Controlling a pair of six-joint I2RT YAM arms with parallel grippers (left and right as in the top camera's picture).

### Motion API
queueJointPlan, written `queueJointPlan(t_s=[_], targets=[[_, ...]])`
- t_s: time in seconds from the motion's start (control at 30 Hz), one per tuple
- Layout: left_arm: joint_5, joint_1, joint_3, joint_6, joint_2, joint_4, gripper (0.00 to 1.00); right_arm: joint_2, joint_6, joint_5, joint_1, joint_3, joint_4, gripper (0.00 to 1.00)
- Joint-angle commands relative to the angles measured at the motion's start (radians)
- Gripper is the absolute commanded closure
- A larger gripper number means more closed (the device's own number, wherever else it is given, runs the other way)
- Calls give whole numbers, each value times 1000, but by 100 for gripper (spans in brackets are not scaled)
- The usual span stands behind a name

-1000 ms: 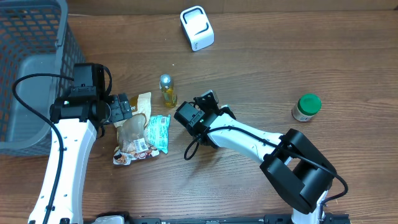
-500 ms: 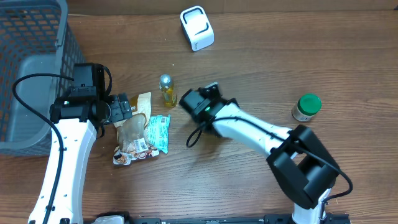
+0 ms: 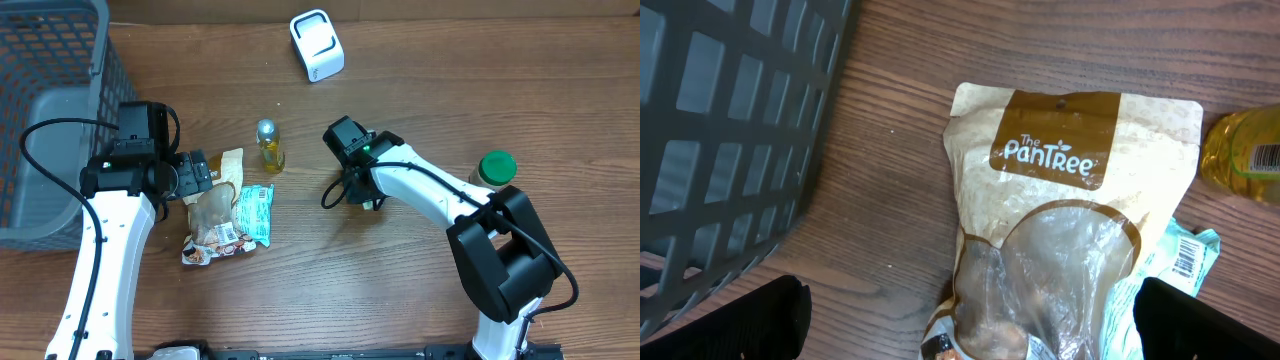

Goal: Scan the item barcode

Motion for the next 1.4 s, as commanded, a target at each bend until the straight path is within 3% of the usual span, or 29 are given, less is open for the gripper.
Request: queueJointPlan(t_s=[0.0,0.03,0.07,0.1,0.17,0.33,0.4,0.47,0.5,0.6,0.63,0.77,0.87,0.9,0.93,1.37], targets=[[4,2,20,15,2,-1,0,-39,3,-18,5,13,4,93],[4,2,20,15,2,-1,0,-39,3,-18,5,13,5,86],[4,2,20,15,2,-1,1,-39,3,-18,5,13,5,68],[4,2,20,15,2,-1,1,-39,3,-18,5,13,8,57],[4,2,20,15,2,-1,1,-39,3,-17,5,13,20,50],[4,2,20,15,2,-1,0,-39,3,-17,3,13,83,52],[4,2,20,15,2,-1,0,-39,3,-17,3,13,103,73],[4,2,20,15,2,-1,1,-39,3,-17,3,13,106,78],[4,2,20,15,2,-1,0,-39,3,-17,3,13,105,76],[4,2,20,15,2,-1,0,-39,3,-17,3,13,98,41],[4,2,20,15,2,-1,1,-39,3,-18,3,13,96,34],[4,2,20,15,2,-1,1,-39,4,-18,3,13,66,32],[3,2,20,15,2,-1,0,-39,10,-18,3,13,33,21],[4,2,20,15,2,-1,1,-39,10,-18,3,13,23,14],[3,2,20,15,2,-1,0,-39,10,-18,3,13,18,0],[4,2,20,15,2,-1,0,-39,10,-18,3,13,27,0]])
